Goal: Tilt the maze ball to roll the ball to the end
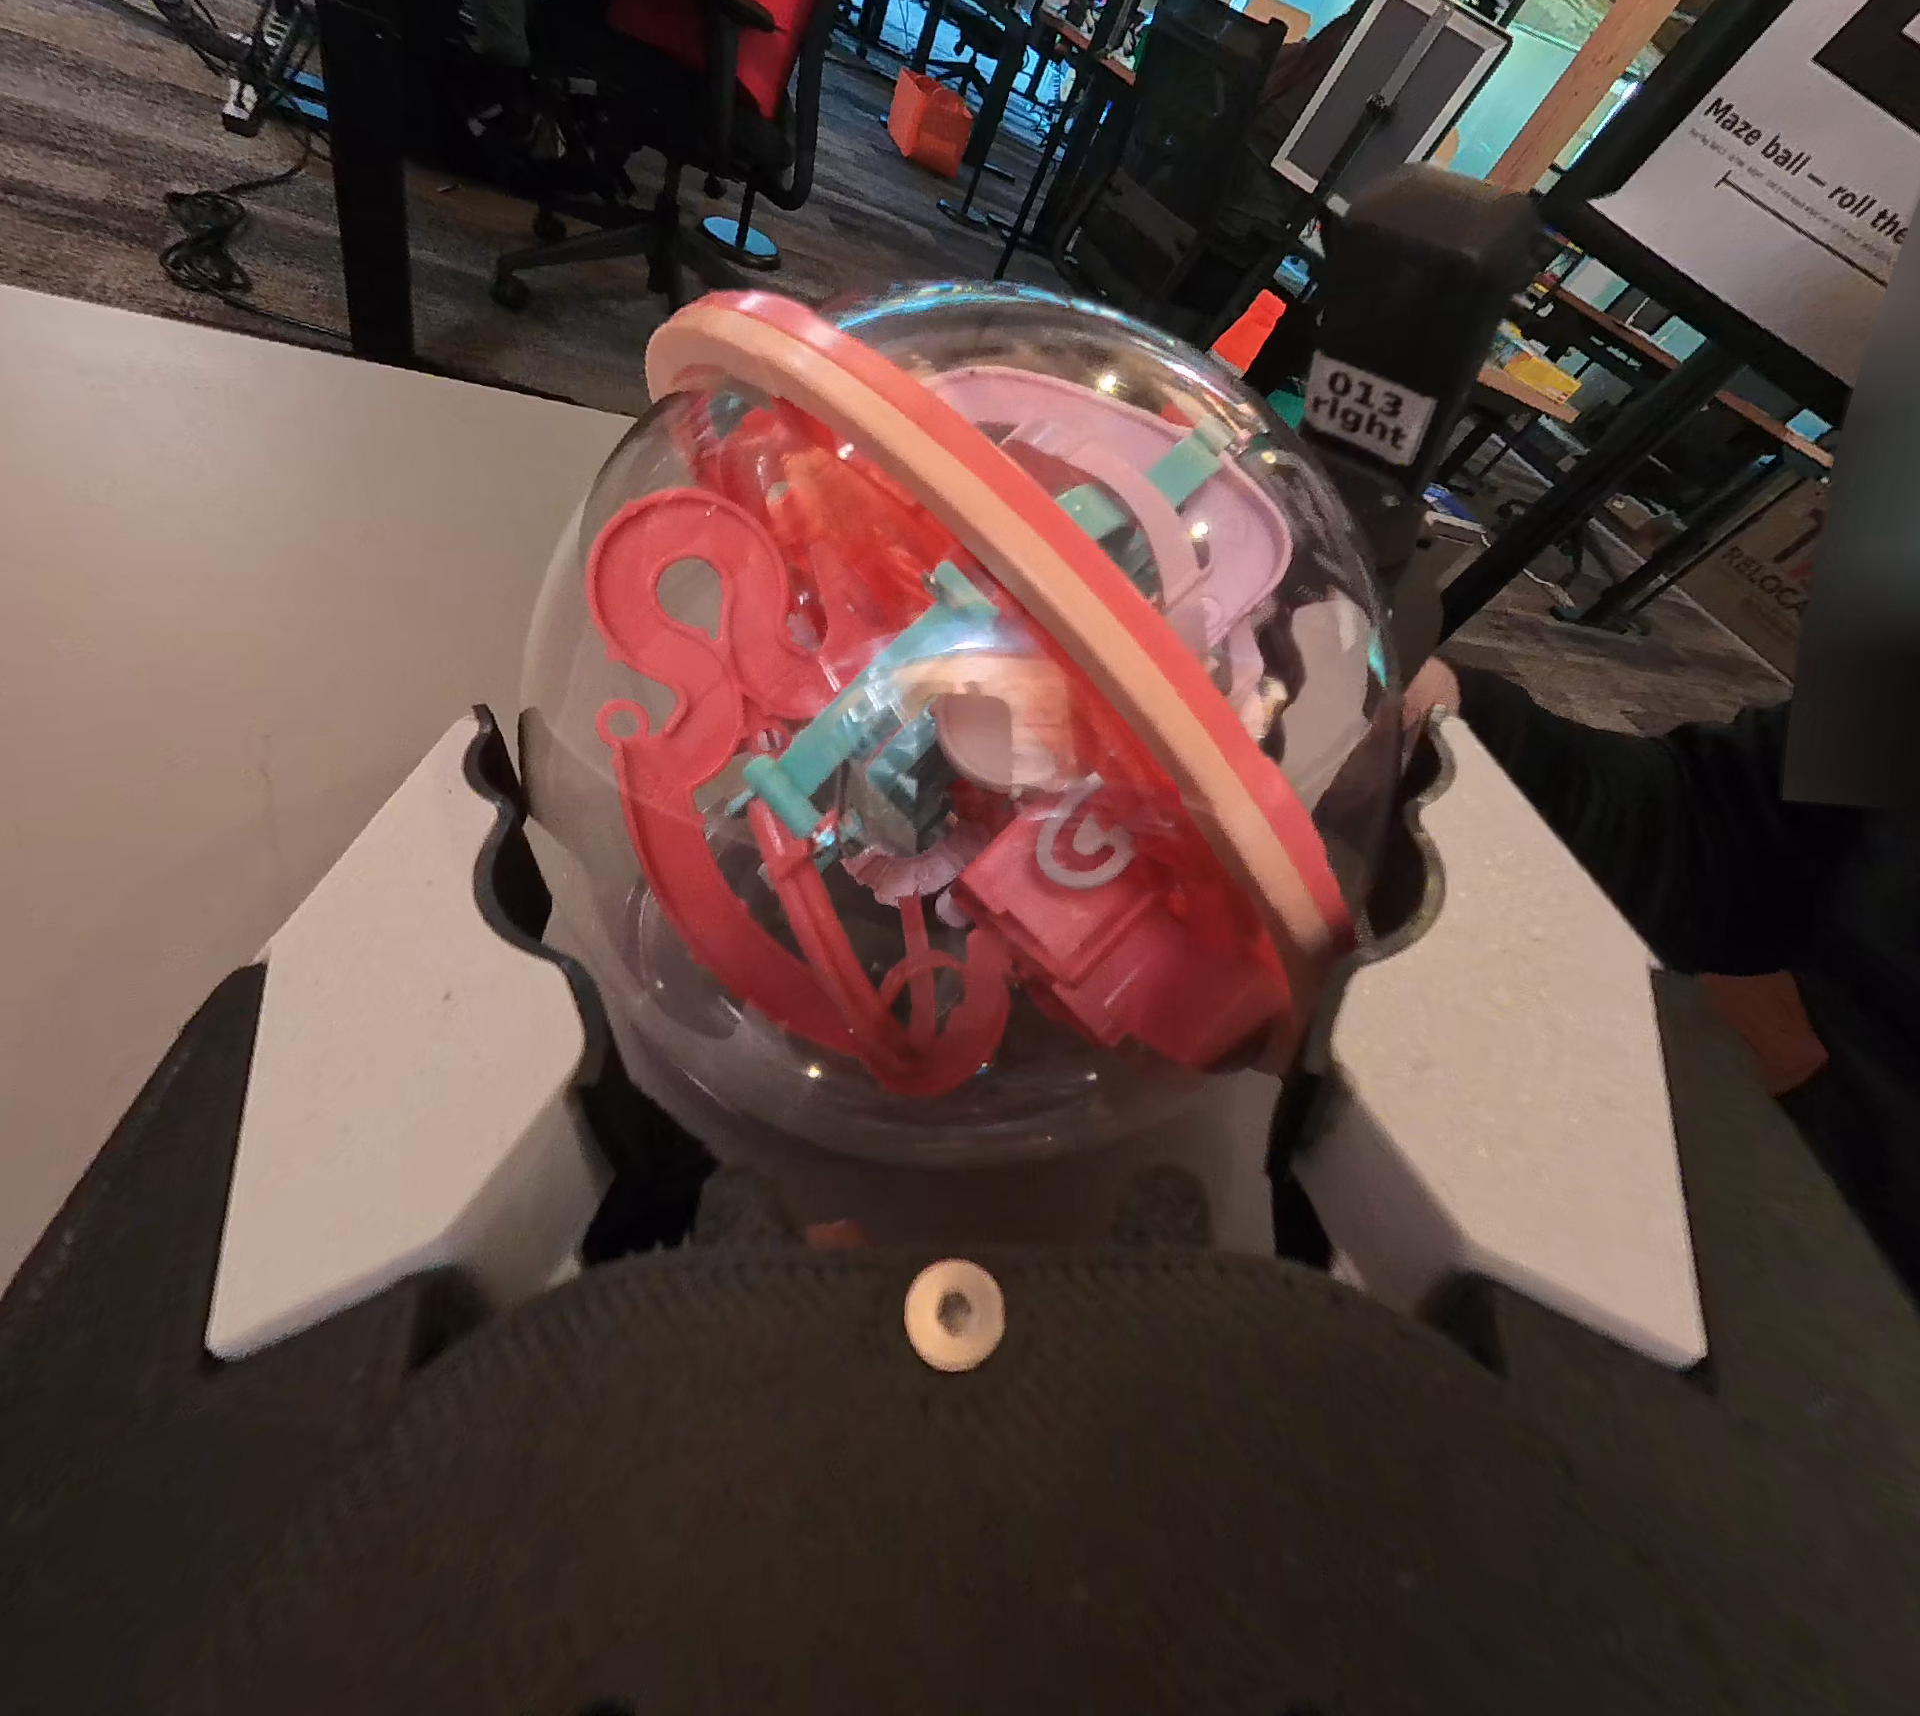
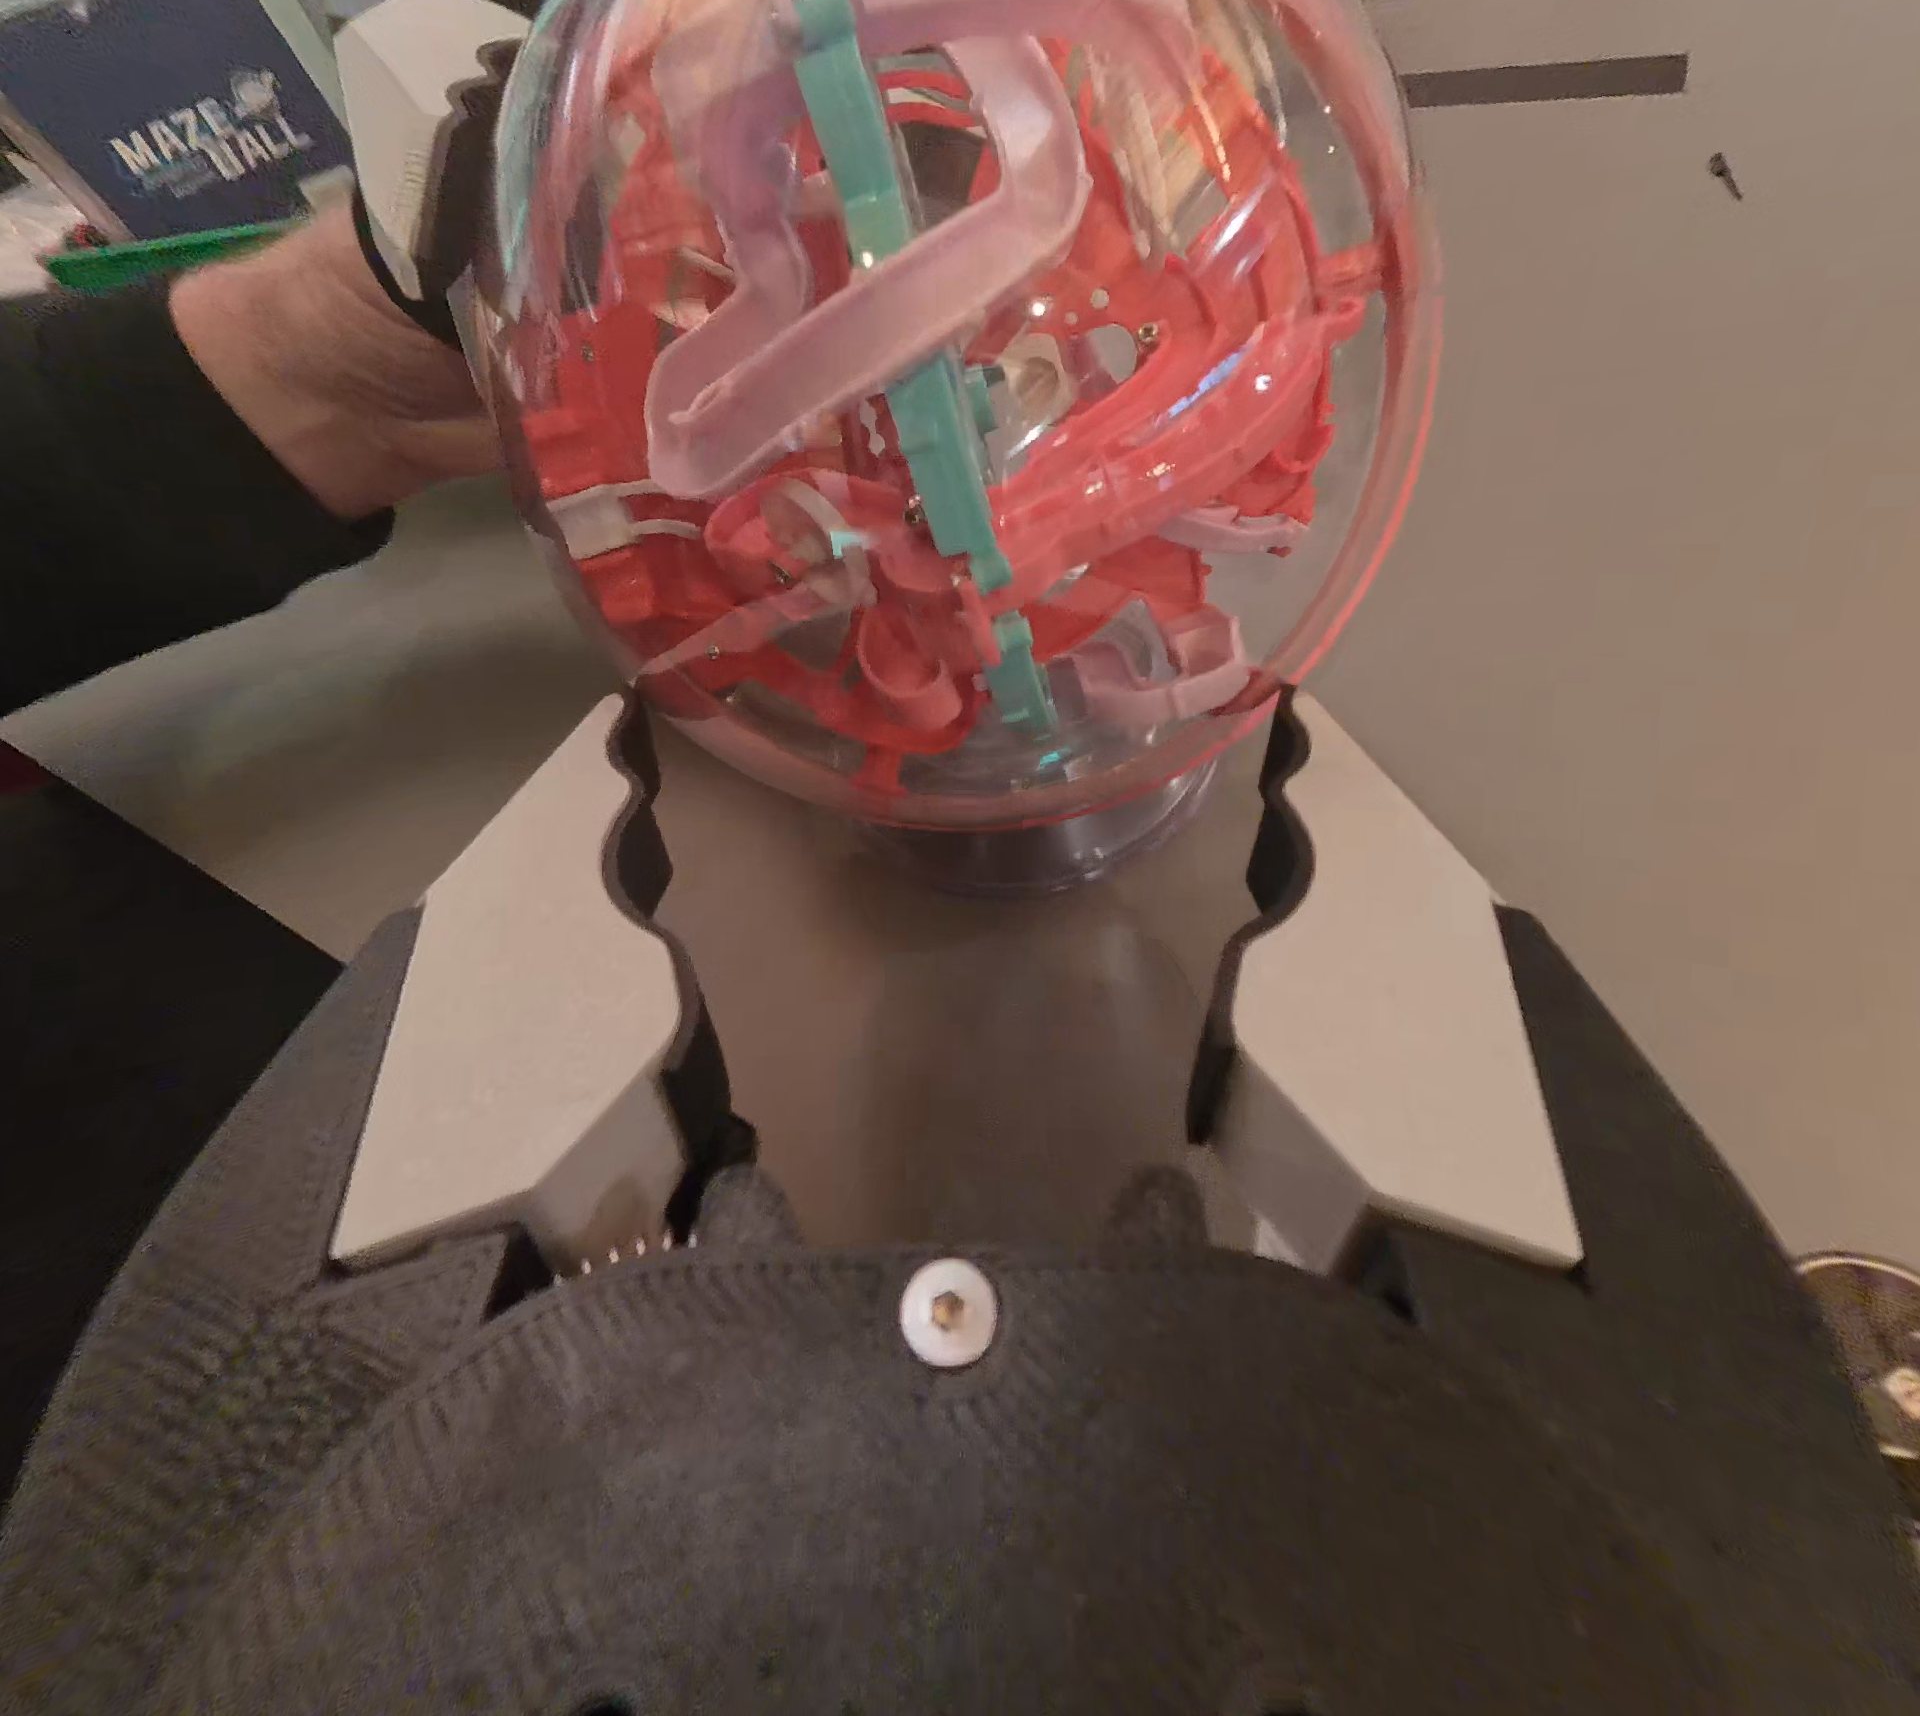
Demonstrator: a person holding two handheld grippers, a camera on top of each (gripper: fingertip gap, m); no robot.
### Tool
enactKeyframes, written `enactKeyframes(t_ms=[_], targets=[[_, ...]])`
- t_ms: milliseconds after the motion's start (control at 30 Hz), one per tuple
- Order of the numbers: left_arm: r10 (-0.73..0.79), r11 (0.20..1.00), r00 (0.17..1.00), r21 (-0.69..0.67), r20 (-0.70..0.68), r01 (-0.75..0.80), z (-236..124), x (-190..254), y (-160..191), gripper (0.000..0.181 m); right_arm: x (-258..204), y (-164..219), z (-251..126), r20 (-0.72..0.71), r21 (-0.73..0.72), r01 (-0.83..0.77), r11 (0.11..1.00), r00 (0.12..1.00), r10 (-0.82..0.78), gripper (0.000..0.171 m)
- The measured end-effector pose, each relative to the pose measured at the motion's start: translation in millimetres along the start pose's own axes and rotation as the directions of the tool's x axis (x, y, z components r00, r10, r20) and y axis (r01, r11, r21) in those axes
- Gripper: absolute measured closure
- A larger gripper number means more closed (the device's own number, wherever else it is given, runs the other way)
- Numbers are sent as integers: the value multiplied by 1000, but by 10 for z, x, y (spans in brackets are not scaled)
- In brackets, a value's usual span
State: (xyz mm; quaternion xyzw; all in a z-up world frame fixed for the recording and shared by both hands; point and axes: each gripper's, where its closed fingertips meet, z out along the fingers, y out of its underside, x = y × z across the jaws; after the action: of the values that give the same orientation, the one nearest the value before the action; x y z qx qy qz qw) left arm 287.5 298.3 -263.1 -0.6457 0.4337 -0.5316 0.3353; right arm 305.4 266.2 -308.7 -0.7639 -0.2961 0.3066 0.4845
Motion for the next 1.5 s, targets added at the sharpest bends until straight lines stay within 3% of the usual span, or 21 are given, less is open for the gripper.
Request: enactKeyframes(t_ms=[633,1500], targets=[[28,999,999,-32,35,-27,54,-49,-38,24,82,-2,20,2,-5,16,1000,1000,-16,56],[-46,998,998,-42,44,47,51,-89,-35,24,85,-18,25,38,-1,-37,999,999,37,56]])
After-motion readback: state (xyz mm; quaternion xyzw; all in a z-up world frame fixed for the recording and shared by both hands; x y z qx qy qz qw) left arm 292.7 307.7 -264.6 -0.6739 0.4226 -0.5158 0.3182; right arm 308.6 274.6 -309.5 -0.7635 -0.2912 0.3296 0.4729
